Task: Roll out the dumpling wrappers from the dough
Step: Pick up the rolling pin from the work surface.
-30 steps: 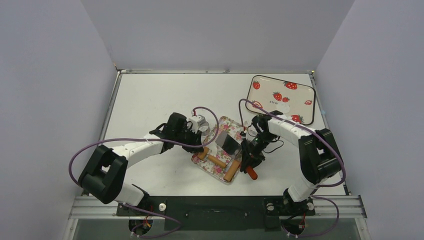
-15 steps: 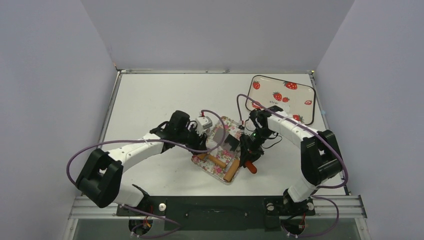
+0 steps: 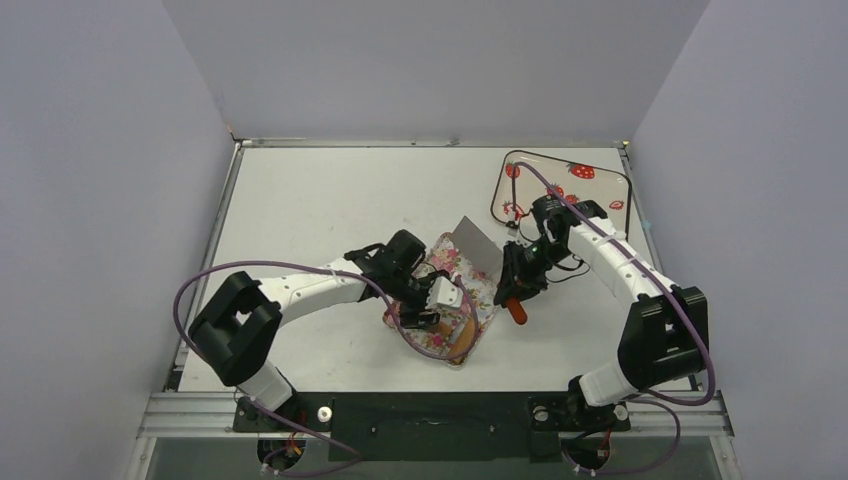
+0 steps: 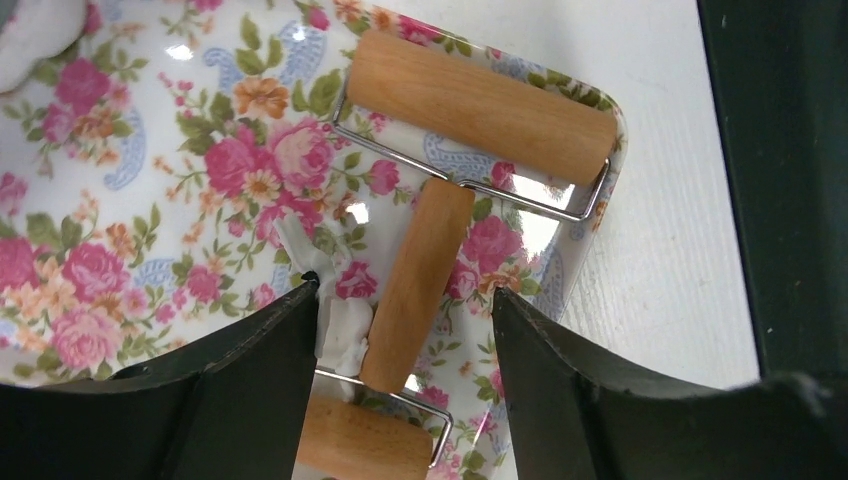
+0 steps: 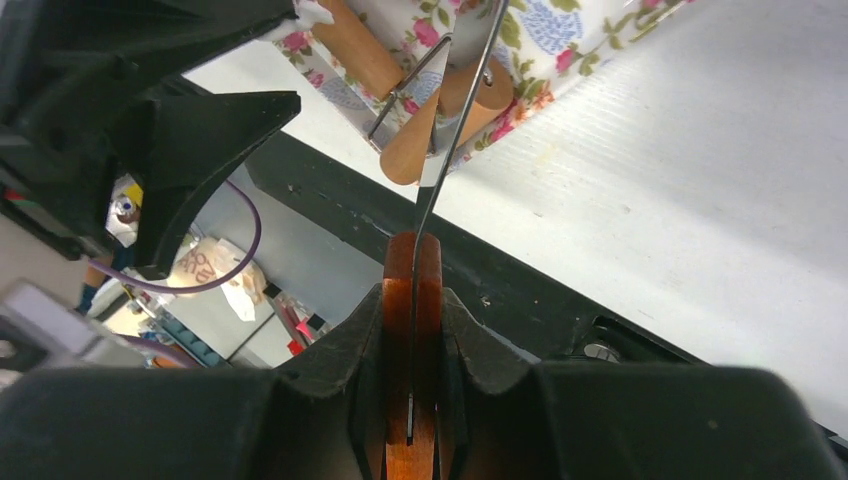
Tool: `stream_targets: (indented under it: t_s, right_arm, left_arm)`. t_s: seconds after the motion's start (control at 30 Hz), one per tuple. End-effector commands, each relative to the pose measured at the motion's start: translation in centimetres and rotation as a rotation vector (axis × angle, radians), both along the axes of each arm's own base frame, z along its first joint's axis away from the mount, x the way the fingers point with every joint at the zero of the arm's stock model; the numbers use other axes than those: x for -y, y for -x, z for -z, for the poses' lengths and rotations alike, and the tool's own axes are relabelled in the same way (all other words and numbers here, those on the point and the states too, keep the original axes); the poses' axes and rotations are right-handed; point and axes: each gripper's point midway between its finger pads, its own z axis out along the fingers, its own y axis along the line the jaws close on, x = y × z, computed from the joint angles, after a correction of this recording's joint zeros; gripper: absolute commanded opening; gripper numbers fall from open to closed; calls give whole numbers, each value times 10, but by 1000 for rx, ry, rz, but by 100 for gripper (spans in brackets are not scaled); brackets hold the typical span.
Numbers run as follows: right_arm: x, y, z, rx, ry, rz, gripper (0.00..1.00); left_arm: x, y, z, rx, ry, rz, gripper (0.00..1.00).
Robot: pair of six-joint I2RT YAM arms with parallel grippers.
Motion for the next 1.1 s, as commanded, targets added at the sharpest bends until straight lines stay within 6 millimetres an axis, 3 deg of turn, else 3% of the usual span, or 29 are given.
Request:
stream_targets:
  t_s: [0.0, 0.1, 0.23, 0.37, 0.5, 0.6, 0.73, 0.97, 1.07]
  right_arm:
    - [7, -3, -5, 84, -30, 3, 0]
    - [11, -1, -3, 89, -41, 11, 0]
    - [15, 1, 1, 94, -50, 19, 0]
    - [16, 4, 2, 94, -59, 18, 0]
    - [16, 6, 4, 92, -63, 22, 0]
    - [17, 6, 3, 98, -64, 26, 0]
    - [18, 6, 3, 101, -62, 32, 0]
    - [21, -2, 0, 115, -52, 50, 0]
    - [21, -7, -1, 121, -47, 49, 0]
  left_arm:
    - [9, 2, -3, 113, -55, 184, 60]
    - [8, 10, 13, 90, -123, 229, 60]
    - [17, 10, 25, 131, -160, 229, 60]
    - [14, 8, 45, 170, -225, 239, 58]
    - [15, 3, 55, 231, -255, 232, 43]
    - [16, -1, 55, 256, -266, 215, 26]
    - [18, 0, 44, 234, -274, 177, 0]
    - [26, 23, -17, 56, -210, 138, 0]
    - [26, 14, -40, 42, -195, 82, 0]
